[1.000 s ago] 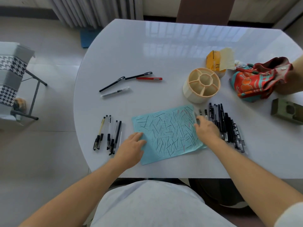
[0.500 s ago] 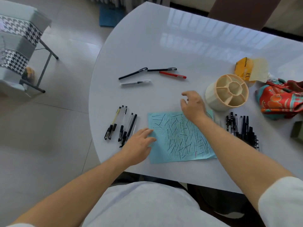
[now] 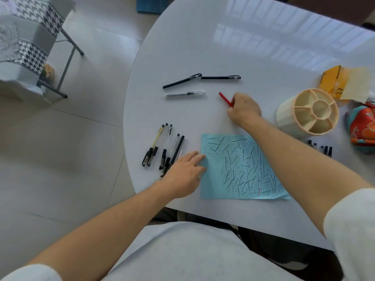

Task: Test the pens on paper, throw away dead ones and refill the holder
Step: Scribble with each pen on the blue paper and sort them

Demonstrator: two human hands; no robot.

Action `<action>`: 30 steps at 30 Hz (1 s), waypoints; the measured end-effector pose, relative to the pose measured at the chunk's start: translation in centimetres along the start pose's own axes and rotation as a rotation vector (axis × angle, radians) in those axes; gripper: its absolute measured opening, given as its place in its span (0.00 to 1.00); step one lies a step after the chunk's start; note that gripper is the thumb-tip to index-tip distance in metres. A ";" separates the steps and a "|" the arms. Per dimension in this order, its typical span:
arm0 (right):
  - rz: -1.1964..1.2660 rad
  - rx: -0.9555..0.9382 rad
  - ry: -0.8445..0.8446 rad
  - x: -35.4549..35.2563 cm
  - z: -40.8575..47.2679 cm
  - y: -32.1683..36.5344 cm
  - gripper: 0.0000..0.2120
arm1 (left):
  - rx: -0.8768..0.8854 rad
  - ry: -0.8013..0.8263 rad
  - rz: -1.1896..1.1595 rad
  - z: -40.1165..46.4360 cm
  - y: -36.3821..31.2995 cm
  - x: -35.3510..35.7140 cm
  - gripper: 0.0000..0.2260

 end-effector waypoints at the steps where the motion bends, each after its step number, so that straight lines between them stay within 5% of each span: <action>1: 0.125 0.016 -0.010 -0.2 -1.0 -0.6 0.13 | 0.006 0.000 -0.004 0.2 -0.1 -0.2 0.18; 7: 0.997 0.182 0.064 -1.0 -9.8 -4.3 0.04 | -0.125 -0.198 -0.323 1.6 -1.1 -2.1 0.15; 12: 1.429 0.206 0.342 1.5 -17.7 -4.1 0.03 | -0.205 0.006 -0.560 2.7 -3.3 -3.3 0.11; 16: 1.375 0.161 0.218 3.0 -20.0 -3.7 0.05 | -0.218 0.039 -0.479 2.7 -4.6 -3.5 0.12; 20: 1.463 0.420 -0.134 1.8 -17.8 -6.0 0.09 | -0.319 -0.004 -0.311 1.1 -3.0 -3.1 0.14; 26: 1.198 0.151 0.040 2.0 -16.1 -4.7 0.03 | -0.214 -0.121 -0.217 -0.8 -2.5 -2.0 0.12; 30: 1.032 0.056 -0.017 3.5 -16.2 -2.3 0.07 | -0.095 -0.077 -0.169 0.0 -3.4 -0.6 0.15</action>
Point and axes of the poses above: each hand's wrist, its own z-axis towards the middle knuckle, its own x-axis out of the palm, y = z × x, the point moved 1 cm from there along z, towards the middle knuckle, and after that the axes turned 1 degree about -y, right-handed, at the moved point
